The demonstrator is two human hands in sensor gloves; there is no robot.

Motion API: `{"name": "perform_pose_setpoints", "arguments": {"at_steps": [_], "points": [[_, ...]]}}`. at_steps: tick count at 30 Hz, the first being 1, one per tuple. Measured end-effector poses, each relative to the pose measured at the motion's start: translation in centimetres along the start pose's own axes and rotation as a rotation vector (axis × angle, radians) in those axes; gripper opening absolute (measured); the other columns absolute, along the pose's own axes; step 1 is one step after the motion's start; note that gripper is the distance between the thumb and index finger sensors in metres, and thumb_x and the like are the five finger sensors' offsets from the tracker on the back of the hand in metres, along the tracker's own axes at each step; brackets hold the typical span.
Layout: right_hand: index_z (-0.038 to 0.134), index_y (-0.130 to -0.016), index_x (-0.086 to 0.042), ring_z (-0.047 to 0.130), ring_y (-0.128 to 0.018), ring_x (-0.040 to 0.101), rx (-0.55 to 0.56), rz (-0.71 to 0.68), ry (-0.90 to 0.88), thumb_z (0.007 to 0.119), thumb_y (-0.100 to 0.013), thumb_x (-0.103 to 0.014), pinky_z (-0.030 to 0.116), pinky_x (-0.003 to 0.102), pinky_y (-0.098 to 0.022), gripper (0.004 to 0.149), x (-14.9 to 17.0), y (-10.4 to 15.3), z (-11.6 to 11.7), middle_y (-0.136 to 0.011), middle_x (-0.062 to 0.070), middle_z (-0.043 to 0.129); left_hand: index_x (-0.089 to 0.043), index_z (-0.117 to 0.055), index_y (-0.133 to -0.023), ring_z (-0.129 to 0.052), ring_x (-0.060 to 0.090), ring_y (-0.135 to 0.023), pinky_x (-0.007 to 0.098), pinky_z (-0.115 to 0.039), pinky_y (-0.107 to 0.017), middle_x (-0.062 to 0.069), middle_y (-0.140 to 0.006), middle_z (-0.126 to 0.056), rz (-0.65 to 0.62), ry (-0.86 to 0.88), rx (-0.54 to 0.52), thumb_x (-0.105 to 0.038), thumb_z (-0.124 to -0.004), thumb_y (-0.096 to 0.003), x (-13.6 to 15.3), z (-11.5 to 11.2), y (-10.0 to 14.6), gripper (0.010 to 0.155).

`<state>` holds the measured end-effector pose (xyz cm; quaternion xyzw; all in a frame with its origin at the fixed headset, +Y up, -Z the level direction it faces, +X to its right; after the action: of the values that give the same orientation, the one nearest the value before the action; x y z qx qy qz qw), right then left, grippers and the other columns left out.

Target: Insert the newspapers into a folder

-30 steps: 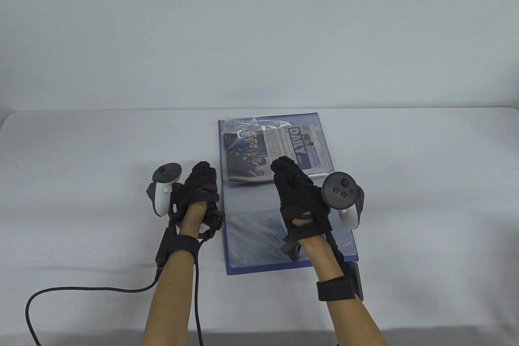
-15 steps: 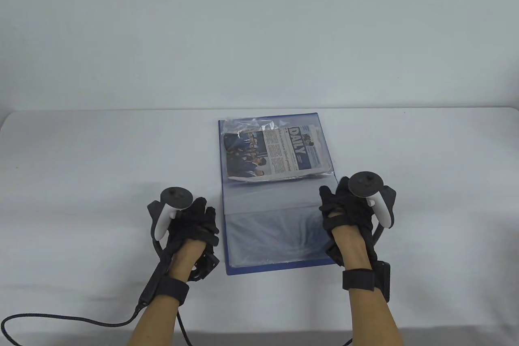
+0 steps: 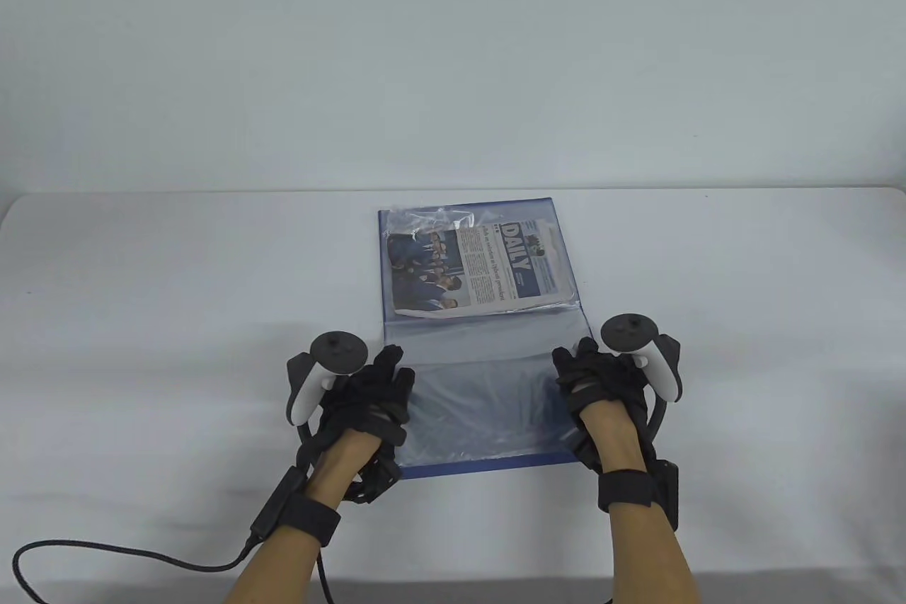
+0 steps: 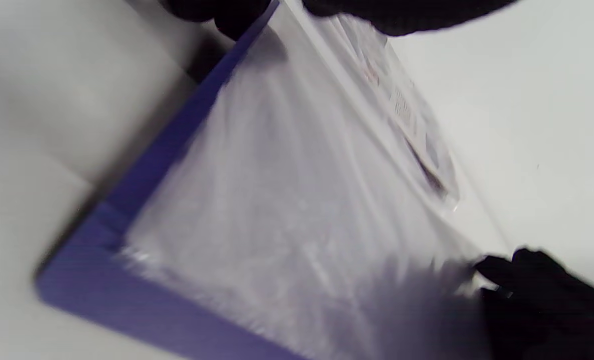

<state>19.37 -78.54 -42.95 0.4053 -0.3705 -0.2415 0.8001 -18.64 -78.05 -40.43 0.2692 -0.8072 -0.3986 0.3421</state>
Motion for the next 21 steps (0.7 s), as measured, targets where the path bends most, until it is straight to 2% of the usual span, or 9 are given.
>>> {"name": "perform_pose_setpoints", "arguments": {"at_steps": [3, 6, 8, 9, 11, 16, 18, 20, 21], "points": [[0.042, -0.109, 0.002, 0.039, -0.084, 0.063, -0.032, 0.0, -0.061, 0.059, -0.062, -0.046, 0.03, 0.073, -0.059, 0.07, -0.2, 0.7, -0.6, -0.097, 0.039, 0.036, -0.028, -0.049, -0.12, -0.062, 0.044, -0.099, 0.058, -0.053, -0.079, 0.017, -0.108, -0.068, 0.009, 0.138, -0.007, -0.054, -0.052, -0.062, 1.8, 2.5, 0.4, 0.064], [0.054, -0.105, 0.005, 0.057, -0.077, 0.059, -0.126, -0.039, -0.14, 0.059, -0.062, -0.047, 0.037, 0.073, -0.059, 0.068, -0.3, 1.2, -1.0, -0.091, 0.039, 0.051, -0.019, -0.063, -0.114, -0.08, 0.04, -0.084, 0.056, -0.067, -0.069, 0.013, -0.091, -0.085, 0.026, 0.32, 0.053, -0.053, -0.053, -0.0626, 3.6, 4.3, 0.8, 0.062], [0.062, -0.101, 0.006, 0.07, -0.068, 0.056, -0.156, -0.056, -0.194, 0.059, -0.062, -0.048, 0.044, 0.071, -0.058, 0.067, -0.1, 1.5, -1.4, -0.084, 0.037, 0.064, -0.013, -0.065, -0.111, -0.086, 0.039, -0.077, 0.055, -0.072, -0.063, 0.012, -0.083, -0.09, 0.017, 0.453, 0.139, -0.051, -0.054, -0.0635, 4.4, 4.8, 0.9, 0.062], [0.066, -0.099, 0.006, 0.076, -0.062, 0.053, -0.173, -0.039, -0.25, 0.058, -0.062, -0.048, 0.047, 0.069, -0.058, 0.066, 0.2, 1.8, -1.7, -0.08, 0.035, 0.071, -0.012, -0.066, -0.11, -0.088, 0.039, -0.074, 0.055, -0.073, -0.062, 0.012, -0.081, -0.092, 0.024, 0.534, 0.217, -0.051, -0.054, -0.0638, 4.8, 4.8, 1.0, 0.062], [0.071, -0.095, 0.009, 0.082, -0.054, 0.051, -0.196, -0.027, -0.36, 0.058, -0.062, -0.049, 0.05, 0.068, -0.057, 0.067, 0.5, 2.3, -1.9, -0.073, 0.034, 0.078, -0.008, -0.068, -0.108, -0.093, 0.038, -0.07, 0.054, -0.078, -0.058, 0.012, -0.077, -0.096, 0.036, 0.627, 0.301, -0.049, -0.055, -0.0641, 5.3, 4.8, 1.4, 0.061], [0.087, -0.079, 0.012, 0.094, -0.032, 0.041, -0.287, -0.042, -0.496, 0.058, -0.062, -0.05, 0.063, 0.064, -0.053, 0.07, 0.8, 2.9, -1.6, -0.05, 0.026, 0.095, 0.002, -0.084, -0.093, -0.113, 0.03, -0.046, 0.045, -0.096, -0.04, 0.003, -0.053, -0.113, 0.086, 0.841, 0.314, -0.047, -0.059, -0.0647, 6.7, 4.9, 2.1, 0.062], [0.089, -0.075, 0.012, 0.096, -0.028, 0.037, -0.308, -0.045, -0.55, 0.058, -0.061, -0.051, 0.066, 0.063, -0.051, 0.071, 0.8, 3.0, -1.4, -0.046, 0.022, 0.097, 0.002, -0.084, -0.091, -0.113, 0.028, -0.048, 0.044, -0.097, -0.041, 0.001, -0.054, -0.113, 0.067, 0.946, 0.342, -0.048, -0.057, -0.0646, 6.6, 4.5, 2.2, 0.063], [0.083, -0.081, 0.013, 0.095, -0.036, 0.039, -0.262, -0.071, -0.57, 0.057, -0.061, -0.051, 0.063, 0.063, -0.053, 0.072, 0.8, 2.7, -1.6, -0.053, 0.023, 0.094, -0.002, -0.071, -0.103, -0.108, 0.033, -0.061, 0.048, -0.092, -0.05, 0.006, -0.068, -0.109, 0.015, 0.966, 0.261, -0.051, -0.054, -0.0636, 6.5, 4.8, 2.0, 0.064], [0.073, -0.089, 0.013, 0.092, -0.045, 0.043, -0.198, -0.126, -0.586, 0.057, -0.062, -0.051, 0.057, 0.065, -0.056, 0.072, 0.6, 2.4, -1.9, -0.063, 0.026, 0.089, -0.003, -0.063, -0.108, -0.104, 0.036, -0.067, 0.05, -0.088, -0.055, 0.007, -0.075, -0.105, -0.019, 0.932, 0.185, -0.051, -0.053, -0.0632, 6.2, 5.1, 1.9, 0.066]]}}
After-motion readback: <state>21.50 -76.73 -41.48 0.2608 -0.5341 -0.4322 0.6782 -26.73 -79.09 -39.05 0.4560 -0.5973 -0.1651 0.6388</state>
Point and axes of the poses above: the tracker on the back of each hand, its own x axis roughly to the little-finger side, its own y axis roughly from the fingertips to the wrist, z = x × y, the point moved 4 cm from there along -y, roughly from the wrist to the fingertips
